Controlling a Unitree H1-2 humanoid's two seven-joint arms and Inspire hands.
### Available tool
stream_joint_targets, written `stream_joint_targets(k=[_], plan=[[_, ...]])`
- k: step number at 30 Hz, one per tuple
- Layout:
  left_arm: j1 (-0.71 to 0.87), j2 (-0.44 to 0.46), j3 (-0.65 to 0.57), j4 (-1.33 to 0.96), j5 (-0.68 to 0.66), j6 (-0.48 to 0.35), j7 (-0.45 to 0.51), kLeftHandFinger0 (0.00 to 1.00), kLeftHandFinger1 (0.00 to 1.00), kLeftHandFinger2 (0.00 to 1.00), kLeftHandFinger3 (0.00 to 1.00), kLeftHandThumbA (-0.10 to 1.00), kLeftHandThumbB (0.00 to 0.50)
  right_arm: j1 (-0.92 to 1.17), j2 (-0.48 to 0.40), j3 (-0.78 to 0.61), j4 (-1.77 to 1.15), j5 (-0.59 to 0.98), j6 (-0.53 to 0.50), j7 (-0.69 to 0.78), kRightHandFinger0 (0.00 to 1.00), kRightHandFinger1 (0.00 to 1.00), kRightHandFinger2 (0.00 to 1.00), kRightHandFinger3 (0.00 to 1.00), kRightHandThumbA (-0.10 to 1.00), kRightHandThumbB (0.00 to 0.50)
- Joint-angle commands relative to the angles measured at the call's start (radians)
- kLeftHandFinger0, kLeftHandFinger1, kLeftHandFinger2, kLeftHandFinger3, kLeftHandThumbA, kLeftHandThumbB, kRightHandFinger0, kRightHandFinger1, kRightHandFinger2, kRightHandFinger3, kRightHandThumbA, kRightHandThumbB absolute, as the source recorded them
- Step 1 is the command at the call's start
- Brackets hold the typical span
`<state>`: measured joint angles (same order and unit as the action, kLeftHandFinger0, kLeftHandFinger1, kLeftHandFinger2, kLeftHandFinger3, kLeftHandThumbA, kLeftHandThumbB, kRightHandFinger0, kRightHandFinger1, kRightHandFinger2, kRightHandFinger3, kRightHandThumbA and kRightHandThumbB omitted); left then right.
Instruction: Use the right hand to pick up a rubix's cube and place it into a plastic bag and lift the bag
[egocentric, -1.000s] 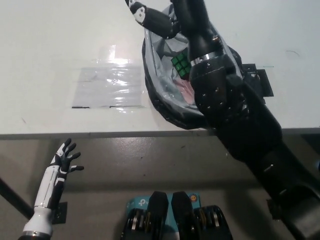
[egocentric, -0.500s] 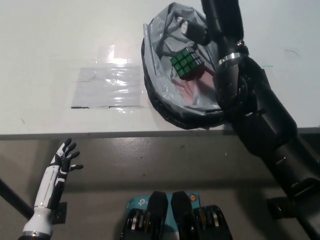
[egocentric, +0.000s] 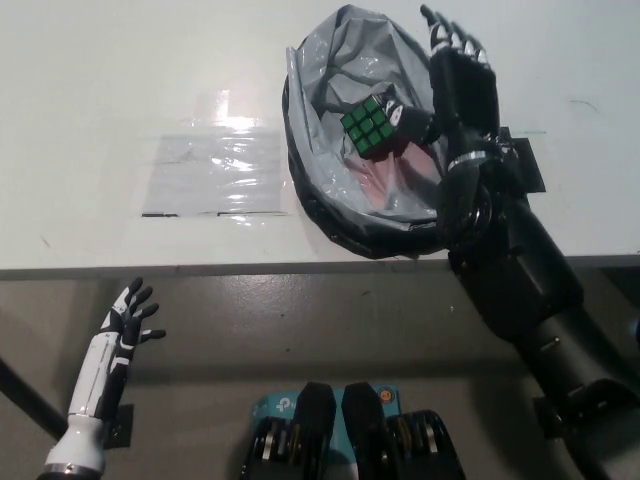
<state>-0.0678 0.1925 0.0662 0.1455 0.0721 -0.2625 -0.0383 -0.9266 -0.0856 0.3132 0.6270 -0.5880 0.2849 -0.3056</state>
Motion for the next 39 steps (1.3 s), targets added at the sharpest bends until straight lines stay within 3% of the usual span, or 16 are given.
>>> stream_joint_targets(k=[1,8,20,24,25,26,27,28,29,30,31,32,33,34,37,39], plan=[[-0.004,0.012,-0.001,-0.027,0.003,-0.023,0.002,0.76,0.91,1.0,1.0,1.0,0.158,-0.041,0.005,-0.034,0.035,0.035,0.025,0.039,1.0,1.0,1.0,1.0,0.76,0.496],[-0.003,0.012,-0.001,-0.009,0.0,-0.054,0.002,0.75,0.89,1.0,1.0,1.0,0.165,-0.039,-0.001,-0.037,0.105,0.043,0.026,0.058,1.0,1.0,1.0,1.0,0.79,0.5],[0.002,0.011,-0.001,-0.029,0.009,-0.026,0.004,0.75,0.9,1.0,1.0,1.0,0.169,-0.056,-0.03,-0.02,0.17,-0.01,0.075,0.009,1.0,1.0,1.0,1.0,0.79,0.5],[0.001,0.011,-0.002,-0.022,0.007,-0.038,0.004,0.74,0.88,1.0,1.0,1.0,0.173,-0.062,-0.034,-0.026,0.191,-0.008,0.085,-0.007,1.0,1.0,1.0,1.0,0.74,0.5],[-0.001,0.011,-0.002,-0.015,0.005,-0.044,0.003,0.74,0.88,1.0,1.0,1.0,0.174,-0.066,-0.032,-0.03,0.205,-0.015,0.088,-0.045,1.0,1.0,1.0,1.0,0.68,0.488],[-0.004,0.01,-0.001,-0.011,0.001,-0.048,0.002,0.74,0.87,1.0,1.0,1.0,0.173,-0.067,-0.031,-0.041,0.212,-0.014,0.075,-0.084,0.65,0.95,1.0,1.0,0.61,0.476],[-0.004,0.01,-0.001,-0.011,0.0,-0.048,0.002,0.74,0.87,1.0,1.0,1.0,0.173,-0.065,-0.031,-0.049,0.21,-0.01,0.062,-0.106,0.49,0.74,1.0,1.0,0.53,0.416],[-0.003,0.01,-0.001,-0.015,-0.001,-0.043,0.001,0.74,0.87,1.0,1.0,1.0,0.172,-0.061,-0.033,-0.061,0.204,-0.004,0.03,-0.147,0.25,0.44,0.77,1.0,0.39,0.379],[-0.002,0.01,-0.001,-0.016,0.0,-0.04,0.001,0.74,0.87,1.0,1.0,1.0,0.171,-0.059,-0.033,-0.072,0.199,0.002,0.007,-0.176,0.12,0.25,0.53,0.84,0.32,0.363],[-0.002,0.01,-0.002,-0.018,0.003,-0.038,0.002,0.74,0.87,1.0,1.0,1.0,0.169,-0.052,-0.031,-0.089,0.179,0.011,-0.026,-0.213,0.0,0.01,0.22,0.6,0.18,0.323],[-0.002,0.01,-0.002,-0.018,0.003,-0.038,0.002,0.74,0.87,1.0,1.0,1.0,0.169,-0.051,-0.03,-0.093,0.175,0.013,-0.034,-0.223,0.0,0.01,0.22,0.6,0.18,0.323],[-0.005,0.012,-0.002,-0.017,0.006,-0.034,0.002,0.75,0.88,1.0,1.0,1.0,0.171,-0.05,-0.028,-0.111,0.154,0.028,-0.061,-0.238,0.0,0.0,0.1,0.4,0.08,0.272],[-0.006,0.012,-0.002,-0.017,0.007,-0.033,0.003,0.75,0.88,1.0,1.0,1.0,0.171,-0.049,-0.026,-0.121,0.143,0.036,-0.072,-0.241,0.0,0.0,0.1,0.4,0.08,0.272],[-0.007,0.012,-0.002,-0.016,0.009,-0.032,0.004,0.75,0.88,1.0,1.0,1.0,0.181,-0.043,-0.023,-0.145,0.106,0.058,-0.091,-0.237,0.0,0.0,0.11,0.34,0.05,0.251],[-0.007,0.012,-0.003,-0.015,0.011,-0.038,0.004,0.74,0.87,1.0,1.0,1.0,0.177,-0.037,-0.018,-0.173,0.055,0.074,-0.111,-0.229,0.0,0.02,0.18,0.29,0.05,0.244],[-0.008,0.011,-0.002,-0.012,0.008,-0.047,0.004,0.72,0.85,1.0,1.0,1.0,0.165,-0.028,-0.013,-0.202,-0.027,0.105,-0.114,-0.187,0.0,0.1,0.34,0.32,0.07,0.247]])
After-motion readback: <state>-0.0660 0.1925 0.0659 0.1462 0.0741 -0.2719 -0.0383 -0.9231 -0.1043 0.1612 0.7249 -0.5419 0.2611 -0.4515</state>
